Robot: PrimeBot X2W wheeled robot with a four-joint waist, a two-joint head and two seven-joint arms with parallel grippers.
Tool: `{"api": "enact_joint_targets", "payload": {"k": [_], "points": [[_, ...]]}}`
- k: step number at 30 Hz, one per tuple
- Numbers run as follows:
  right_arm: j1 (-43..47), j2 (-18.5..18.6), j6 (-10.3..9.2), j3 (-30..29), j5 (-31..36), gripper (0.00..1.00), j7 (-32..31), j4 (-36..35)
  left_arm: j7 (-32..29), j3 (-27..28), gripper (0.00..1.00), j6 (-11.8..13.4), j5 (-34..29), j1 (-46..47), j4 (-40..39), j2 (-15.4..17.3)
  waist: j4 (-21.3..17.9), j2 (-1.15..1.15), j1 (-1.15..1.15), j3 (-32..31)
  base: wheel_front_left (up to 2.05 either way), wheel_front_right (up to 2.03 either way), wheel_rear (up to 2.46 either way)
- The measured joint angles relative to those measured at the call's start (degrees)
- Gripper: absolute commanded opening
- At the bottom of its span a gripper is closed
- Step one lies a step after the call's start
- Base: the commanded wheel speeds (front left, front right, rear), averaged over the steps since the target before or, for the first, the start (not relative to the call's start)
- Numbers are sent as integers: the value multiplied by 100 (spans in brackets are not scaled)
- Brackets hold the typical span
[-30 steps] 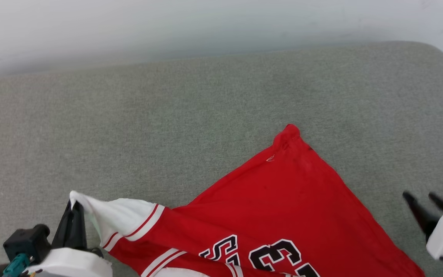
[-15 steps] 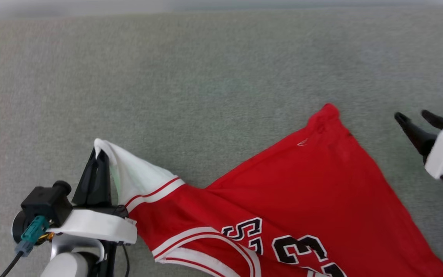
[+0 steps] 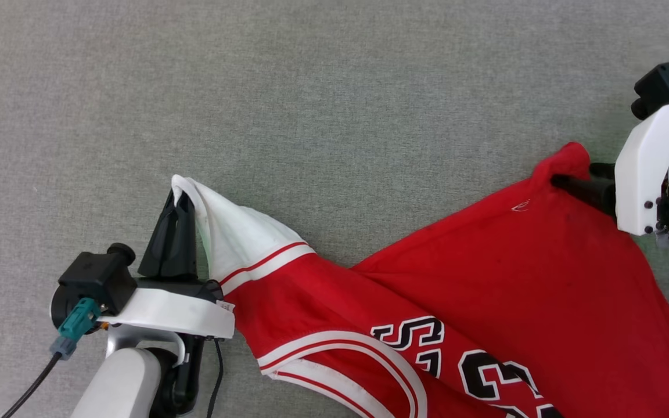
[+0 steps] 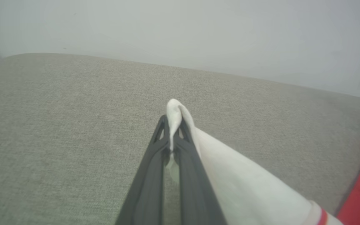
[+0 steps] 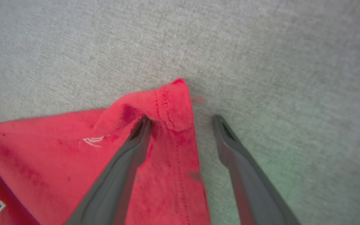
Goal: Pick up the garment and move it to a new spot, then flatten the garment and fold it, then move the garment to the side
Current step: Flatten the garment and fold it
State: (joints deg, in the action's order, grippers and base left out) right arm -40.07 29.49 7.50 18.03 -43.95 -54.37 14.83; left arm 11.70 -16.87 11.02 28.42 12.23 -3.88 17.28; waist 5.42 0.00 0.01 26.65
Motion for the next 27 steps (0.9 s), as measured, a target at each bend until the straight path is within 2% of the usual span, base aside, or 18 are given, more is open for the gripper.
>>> {"api": "enact_joint_targets", "payload": {"k": [5,6,7,12,19,27], "points": [[-244,22,0,185,-80,100,-511,194,68,-62,0,-69,8,103,170,-84,105,0,0,101,0,0,0],[-265,27,0,209,-98,27,-565,204,90,-69,0,-91,9,107,208,-96,119,0,-1,105,0,0,0],[-283,30,-1,223,-114,0,-592,216,103,-75,0,-97,16,110,248,-110,130,0,-1,104,0,0,0],[-299,19,-2,431,-218,0,-388,193,121,-93,0,-177,57,135,468,-113,160,0,0,-20,0,0,0],[-300,58,0,549,-325,0,491,310,104,-42,0,-345,112,281,805,65,132,0,0,-486,0,0,0],[-336,37,0,419,-154,0,1400,815,-175,119,0,-656,301,1108,1292,365,-25,0,0,-1302,0,0,0]]}}
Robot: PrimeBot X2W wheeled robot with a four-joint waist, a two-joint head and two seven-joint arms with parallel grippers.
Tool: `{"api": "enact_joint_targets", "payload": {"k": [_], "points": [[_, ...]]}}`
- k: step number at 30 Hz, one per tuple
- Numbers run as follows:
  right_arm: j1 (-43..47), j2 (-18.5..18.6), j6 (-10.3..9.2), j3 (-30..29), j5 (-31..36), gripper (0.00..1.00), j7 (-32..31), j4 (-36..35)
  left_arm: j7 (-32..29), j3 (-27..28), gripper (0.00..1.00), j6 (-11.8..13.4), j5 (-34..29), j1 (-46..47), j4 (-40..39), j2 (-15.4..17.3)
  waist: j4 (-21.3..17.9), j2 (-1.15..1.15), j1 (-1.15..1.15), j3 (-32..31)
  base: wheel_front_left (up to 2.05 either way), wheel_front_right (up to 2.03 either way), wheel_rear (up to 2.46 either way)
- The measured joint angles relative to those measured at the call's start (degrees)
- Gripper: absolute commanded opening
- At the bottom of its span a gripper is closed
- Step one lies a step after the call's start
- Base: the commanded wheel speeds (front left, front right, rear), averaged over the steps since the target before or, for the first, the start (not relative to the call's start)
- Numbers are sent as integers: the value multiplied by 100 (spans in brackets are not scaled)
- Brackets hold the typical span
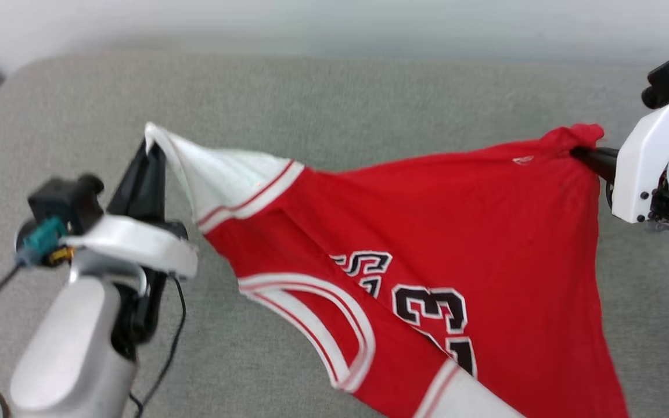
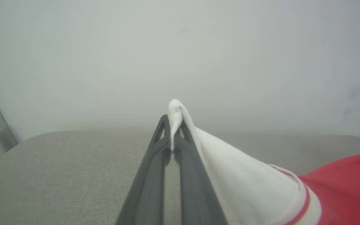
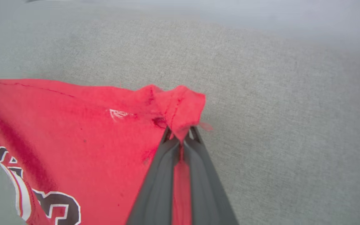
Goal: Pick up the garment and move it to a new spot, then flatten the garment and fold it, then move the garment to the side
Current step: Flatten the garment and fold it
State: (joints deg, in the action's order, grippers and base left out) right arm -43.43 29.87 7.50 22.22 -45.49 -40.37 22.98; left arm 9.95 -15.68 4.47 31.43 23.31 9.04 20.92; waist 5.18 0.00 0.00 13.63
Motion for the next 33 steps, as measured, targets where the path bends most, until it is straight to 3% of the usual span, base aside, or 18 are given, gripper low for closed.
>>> {"api": "enact_joint_targets", "payload": {"k": [6,14,23,33], "points": [[-212,-101,0,-75,263,0,512,414,-225,-54,0,-324,13,1182,929,42,-190,0,0,-563,0,0,0],[-883,-166,1,-79,649,0,964,776,-307,-182,0,-532,-163,2750,2147,34,-604,0,-1,-778,0,0,0],[-2137,-140,2,-242,1091,0,1638,884,-189,-155,0,-557,-420,4482,2696,205,-791,0,-1,-179,0,0,0],[-3648,-104,4,-506,1376,0,2329,639,-272,-41,0,-520,-627,6289,2620,552,-893,0,0,1037,0,0,0]]}}
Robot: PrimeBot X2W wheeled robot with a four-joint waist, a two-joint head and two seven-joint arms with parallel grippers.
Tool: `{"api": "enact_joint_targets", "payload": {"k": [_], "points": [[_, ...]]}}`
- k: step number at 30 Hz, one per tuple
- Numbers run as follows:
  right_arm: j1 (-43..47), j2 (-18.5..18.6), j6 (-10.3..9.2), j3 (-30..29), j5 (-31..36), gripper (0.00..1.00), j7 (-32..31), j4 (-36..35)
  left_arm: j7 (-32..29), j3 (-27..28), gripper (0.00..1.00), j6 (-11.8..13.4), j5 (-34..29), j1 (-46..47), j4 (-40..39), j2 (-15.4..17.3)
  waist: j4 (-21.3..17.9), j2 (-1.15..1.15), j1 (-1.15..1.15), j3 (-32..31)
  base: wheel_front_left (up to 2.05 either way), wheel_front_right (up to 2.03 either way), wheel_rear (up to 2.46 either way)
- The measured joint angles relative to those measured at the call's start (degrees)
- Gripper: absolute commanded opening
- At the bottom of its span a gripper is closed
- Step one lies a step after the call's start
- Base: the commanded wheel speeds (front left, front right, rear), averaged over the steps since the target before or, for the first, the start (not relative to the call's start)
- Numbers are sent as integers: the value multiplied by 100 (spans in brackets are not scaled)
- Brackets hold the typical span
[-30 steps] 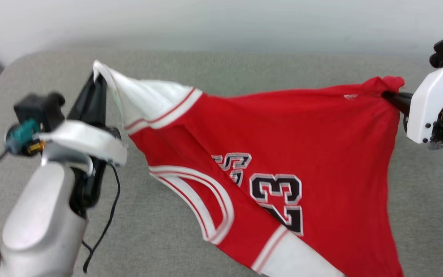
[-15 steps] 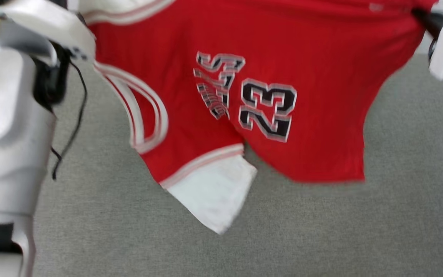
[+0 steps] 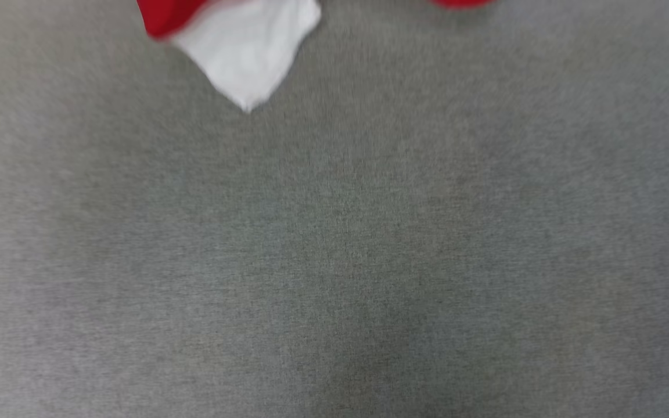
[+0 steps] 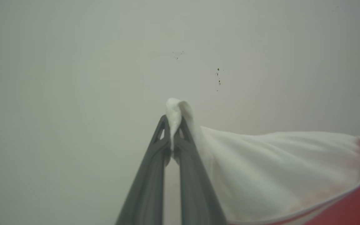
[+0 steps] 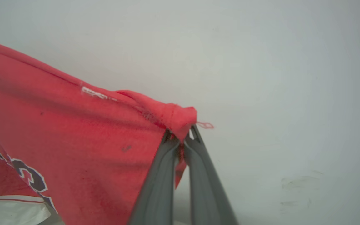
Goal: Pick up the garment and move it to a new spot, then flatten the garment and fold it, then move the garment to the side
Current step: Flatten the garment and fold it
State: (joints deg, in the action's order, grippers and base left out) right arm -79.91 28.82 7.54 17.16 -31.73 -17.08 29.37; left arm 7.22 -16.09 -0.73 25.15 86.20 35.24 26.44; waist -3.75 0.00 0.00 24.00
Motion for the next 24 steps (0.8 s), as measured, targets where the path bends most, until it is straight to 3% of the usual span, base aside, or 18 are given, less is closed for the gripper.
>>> {"api": "enact_joint_targets", "payload": {"k": [6,14,19,24], "points": [[-665,30,-1,54,148,0,380,-102,27,64,0,77,-67,676,-56,100,-30,0,1,836,0,0,0],[-1127,-40,-1,299,243,0,860,75,91,52,0,73,-20,831,82,74,-41,0,2,1687,0,0,0],[-1186,-94,-1,568,204,0,988,309,197,42,0,13,90,691,315,5,1,0,2,1979,0,0,0],[-962,-168,-1,914,33,0,959,613,394,58,0,-155,291,251,689,-113,84,0,1,1890,0,0,0]]}}
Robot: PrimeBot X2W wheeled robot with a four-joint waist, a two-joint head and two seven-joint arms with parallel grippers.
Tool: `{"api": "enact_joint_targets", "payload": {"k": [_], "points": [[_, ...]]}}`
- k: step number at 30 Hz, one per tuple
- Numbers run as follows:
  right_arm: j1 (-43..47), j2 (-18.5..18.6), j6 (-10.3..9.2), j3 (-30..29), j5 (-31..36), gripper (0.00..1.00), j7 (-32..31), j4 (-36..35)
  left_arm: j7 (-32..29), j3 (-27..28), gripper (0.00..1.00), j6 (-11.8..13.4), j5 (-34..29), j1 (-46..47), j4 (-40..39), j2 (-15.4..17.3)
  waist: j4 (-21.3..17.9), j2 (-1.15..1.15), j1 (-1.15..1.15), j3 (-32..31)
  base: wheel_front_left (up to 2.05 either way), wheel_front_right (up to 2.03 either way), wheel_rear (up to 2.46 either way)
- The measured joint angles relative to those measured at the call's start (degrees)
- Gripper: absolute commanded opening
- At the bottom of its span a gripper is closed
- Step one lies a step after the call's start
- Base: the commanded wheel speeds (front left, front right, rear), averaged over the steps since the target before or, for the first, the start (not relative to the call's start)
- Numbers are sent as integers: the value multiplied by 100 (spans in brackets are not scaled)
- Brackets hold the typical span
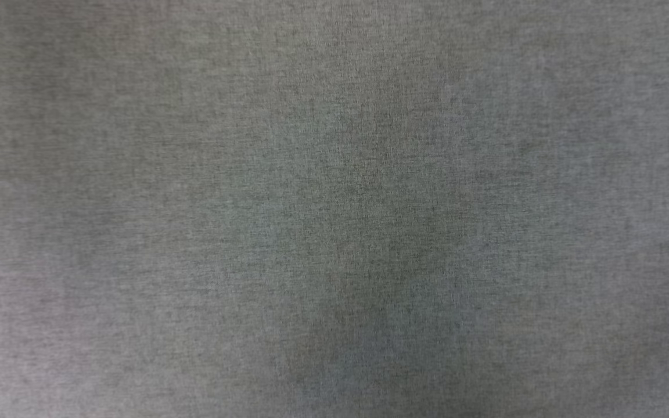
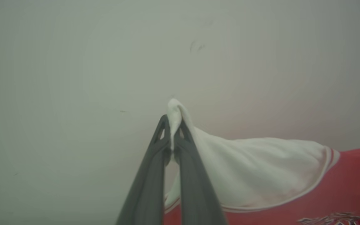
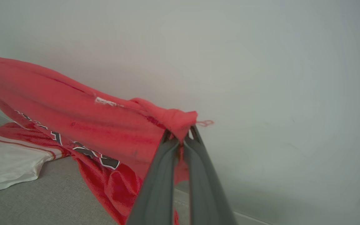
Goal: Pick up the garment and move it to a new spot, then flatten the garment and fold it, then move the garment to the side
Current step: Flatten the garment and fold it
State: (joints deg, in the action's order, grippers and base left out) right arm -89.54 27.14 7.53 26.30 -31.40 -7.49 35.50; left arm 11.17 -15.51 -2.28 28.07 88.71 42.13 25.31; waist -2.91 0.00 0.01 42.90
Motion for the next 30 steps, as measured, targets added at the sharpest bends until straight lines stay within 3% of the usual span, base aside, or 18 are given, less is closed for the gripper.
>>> {"api": "enact_joint_targets", "payload": {"k": [6,14,21,30], "points": [[911,-53,-1,380,-309,0,114,324,221,101,0,-229,356,-997,337,-135,63,0,0,-472,0,0,0],[2761,53,0,858,-895,0,277,307,365,221,0,-320,595,-3288,81,-169,163,0,-1,-1482,0,0,0],[4487,101,1,999,-1373,0,372,82,368,207,0,-59,601,-5613,-643,-112,194,0,-2,-2435,0,0,0],[6482,214,2,735,-1572,0,214,-343,-45,336,0,564,1059,-8103,-2109,-212,261,0,-4,-3540,0,0,0]]}}
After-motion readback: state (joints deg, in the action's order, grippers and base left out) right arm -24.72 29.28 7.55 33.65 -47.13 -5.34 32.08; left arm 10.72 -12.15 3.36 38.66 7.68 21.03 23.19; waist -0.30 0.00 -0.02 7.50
